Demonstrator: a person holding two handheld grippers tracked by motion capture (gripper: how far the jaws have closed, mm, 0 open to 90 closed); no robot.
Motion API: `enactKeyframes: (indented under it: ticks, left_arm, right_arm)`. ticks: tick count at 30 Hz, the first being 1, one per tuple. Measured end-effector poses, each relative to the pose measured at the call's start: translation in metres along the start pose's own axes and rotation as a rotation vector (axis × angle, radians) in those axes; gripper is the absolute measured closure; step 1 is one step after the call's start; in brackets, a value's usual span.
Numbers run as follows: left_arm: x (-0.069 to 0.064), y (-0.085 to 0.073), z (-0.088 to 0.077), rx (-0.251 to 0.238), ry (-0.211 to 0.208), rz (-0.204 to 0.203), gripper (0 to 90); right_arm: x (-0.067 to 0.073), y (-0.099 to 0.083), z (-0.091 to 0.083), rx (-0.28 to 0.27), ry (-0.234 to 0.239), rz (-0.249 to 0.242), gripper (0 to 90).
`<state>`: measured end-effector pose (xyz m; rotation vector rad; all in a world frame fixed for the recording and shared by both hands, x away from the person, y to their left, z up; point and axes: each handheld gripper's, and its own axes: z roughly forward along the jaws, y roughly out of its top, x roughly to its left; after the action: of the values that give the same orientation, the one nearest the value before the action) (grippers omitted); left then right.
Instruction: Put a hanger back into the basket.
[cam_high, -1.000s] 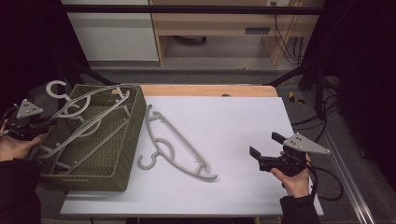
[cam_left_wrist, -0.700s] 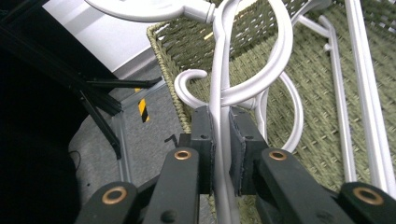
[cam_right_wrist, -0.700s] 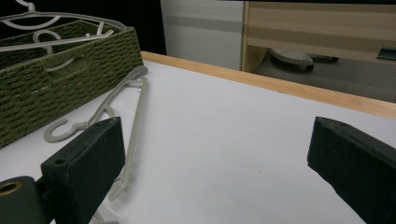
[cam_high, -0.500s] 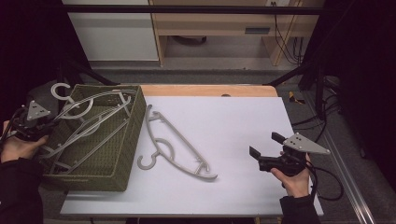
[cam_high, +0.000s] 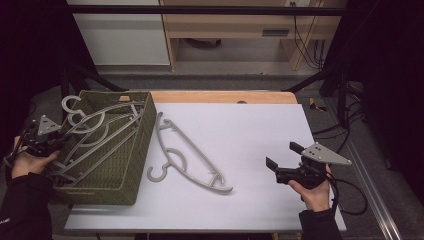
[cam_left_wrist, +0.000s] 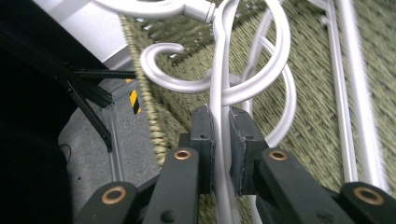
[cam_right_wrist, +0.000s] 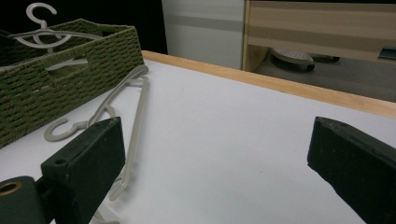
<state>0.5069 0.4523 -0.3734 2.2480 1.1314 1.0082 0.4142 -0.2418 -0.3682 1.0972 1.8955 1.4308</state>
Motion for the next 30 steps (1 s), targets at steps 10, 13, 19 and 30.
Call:
enactKeyframes:
  ticks: [10,13,19,30]
  left_arm:
    - [-0.005,0.008,-0.004,0.082,-0.035,-0.088,81.3]
    - [-0.01,0.008,-0.001,0.104,-0.037,-0.091,81.1]
    - [-0.019,0.011,0.002,0.142,-0.086,-0.087,77.8]
    - [-0.021,0.029,-0.031,0.014,-0.11,-0.196,38.7]
  right_arm:
    - [0.001,0.001,-0.001,-0.001,0.006,0.003,4.3]
    - [0.001,0.001,-0.002,-0.004,0.005,-0.006,4.3]
    - [0.0,0.002,-0.003,-0.007,0.0,-0.002,4.3]
    - [0.001,0.002,-0.003,-0.009,0.001,-0.003,4.3]
